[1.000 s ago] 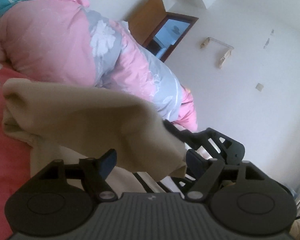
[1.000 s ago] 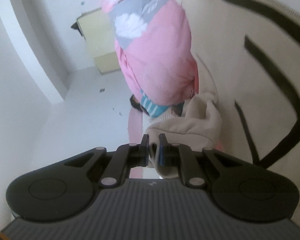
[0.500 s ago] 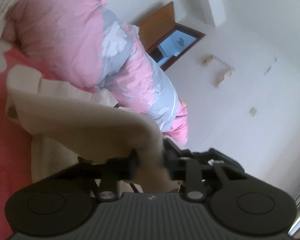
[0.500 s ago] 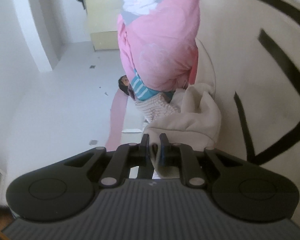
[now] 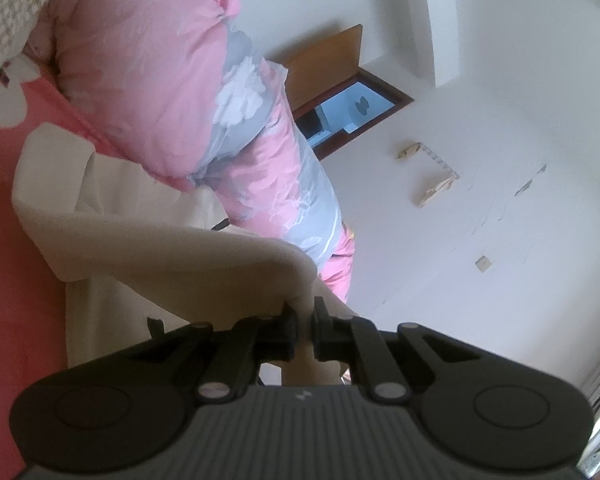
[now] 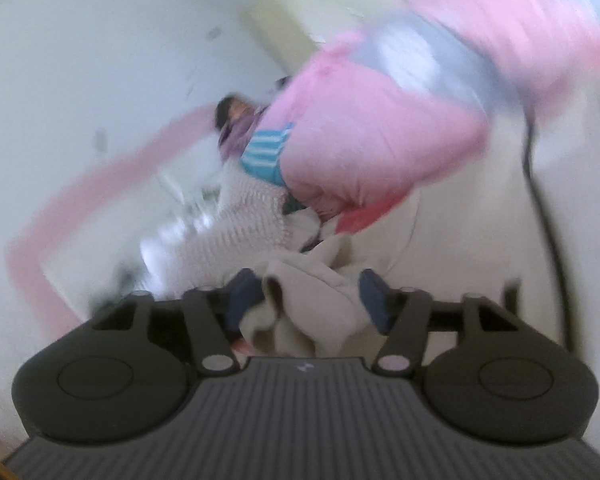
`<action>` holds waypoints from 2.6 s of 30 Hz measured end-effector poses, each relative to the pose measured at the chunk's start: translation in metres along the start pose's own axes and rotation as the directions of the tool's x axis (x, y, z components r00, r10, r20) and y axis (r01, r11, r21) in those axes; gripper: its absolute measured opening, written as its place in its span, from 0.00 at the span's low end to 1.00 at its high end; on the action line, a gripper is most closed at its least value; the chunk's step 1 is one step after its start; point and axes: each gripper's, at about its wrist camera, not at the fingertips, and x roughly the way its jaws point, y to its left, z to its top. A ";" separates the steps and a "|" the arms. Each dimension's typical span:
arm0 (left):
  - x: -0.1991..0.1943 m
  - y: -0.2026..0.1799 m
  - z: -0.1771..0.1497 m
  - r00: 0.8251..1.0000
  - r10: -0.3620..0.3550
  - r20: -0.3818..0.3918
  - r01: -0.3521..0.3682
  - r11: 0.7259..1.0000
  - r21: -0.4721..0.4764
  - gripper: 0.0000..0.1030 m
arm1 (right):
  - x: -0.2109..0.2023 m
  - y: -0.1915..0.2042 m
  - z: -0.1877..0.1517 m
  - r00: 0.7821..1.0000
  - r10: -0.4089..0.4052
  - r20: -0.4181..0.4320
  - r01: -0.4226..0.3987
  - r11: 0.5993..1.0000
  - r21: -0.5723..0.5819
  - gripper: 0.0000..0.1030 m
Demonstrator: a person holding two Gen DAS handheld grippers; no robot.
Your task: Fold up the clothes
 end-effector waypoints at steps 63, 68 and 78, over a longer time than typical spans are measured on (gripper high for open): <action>-0.055 0.027 0.051 0.785 0.548 0.291 -0.576 0.817 0.015 0.76 | 0.263 0.175 0.192 0.828 0.432 -0.358 -0.438 0.896 0.068 0.14; -0.064 0.042 0.056 0.783 0.552 0.288 -0.554 0.828 -0.080 0.72 | 0.301 0.187 0.172 0.804 0.446 -0.392 -0.449 0.889 0.090 0.14; -0.073 0.055 0.055 0.755 0.595 0.274 -0.574 0.803 -0.161 0.65 | 0.344 0.227 0.136 0.749 0.473 -0.465 -0.520 0.853 0.030 0.25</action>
